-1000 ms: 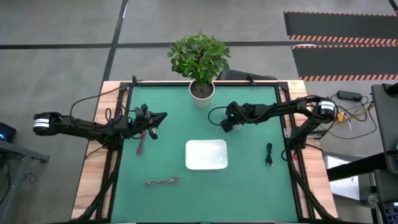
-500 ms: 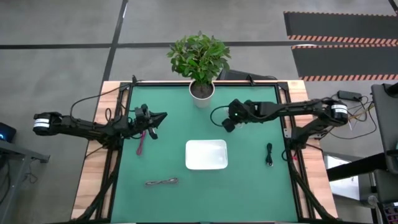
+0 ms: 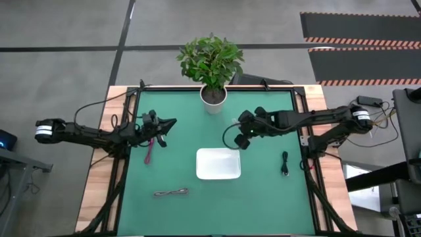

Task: Pick and place USB-C Cables
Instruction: Put the white charger cable into the white bin

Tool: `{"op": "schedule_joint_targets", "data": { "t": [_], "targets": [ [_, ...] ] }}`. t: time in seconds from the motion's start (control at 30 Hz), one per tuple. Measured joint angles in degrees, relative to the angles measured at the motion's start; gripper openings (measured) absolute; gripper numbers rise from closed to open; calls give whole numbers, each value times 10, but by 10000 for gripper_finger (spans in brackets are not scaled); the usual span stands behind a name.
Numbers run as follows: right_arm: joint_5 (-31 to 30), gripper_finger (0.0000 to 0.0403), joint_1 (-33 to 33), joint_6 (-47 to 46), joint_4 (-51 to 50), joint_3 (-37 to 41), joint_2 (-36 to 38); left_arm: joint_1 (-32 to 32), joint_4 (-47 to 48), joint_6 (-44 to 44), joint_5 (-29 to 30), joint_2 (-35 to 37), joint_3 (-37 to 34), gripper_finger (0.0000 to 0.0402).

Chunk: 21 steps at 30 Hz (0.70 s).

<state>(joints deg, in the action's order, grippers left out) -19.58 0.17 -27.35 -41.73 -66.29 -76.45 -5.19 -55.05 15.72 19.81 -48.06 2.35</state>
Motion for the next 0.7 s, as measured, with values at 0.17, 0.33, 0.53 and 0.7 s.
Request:
{"op": "schedule_joint_targets", "data": {
  "t": [0.17, 0.33, 0.53, 0.7],
  "targets": [
    [1, 34, 33, 28, -38, -76, -46, 0, 0, 0, 0, 2, 0, 0],
    [13, 34, 56, 62, -80, -150, -100, 0, 0, 0, 0, 1, 0, 0],
    [90, 38, 70, 125, -105, -216, -153, 0, 0, 0, 0, 1, 0, 0],
    [108, 38, 85, 157, -106, -251, -189, 0, 0, 0, 0, 2, 0, 0]
  ]
}}
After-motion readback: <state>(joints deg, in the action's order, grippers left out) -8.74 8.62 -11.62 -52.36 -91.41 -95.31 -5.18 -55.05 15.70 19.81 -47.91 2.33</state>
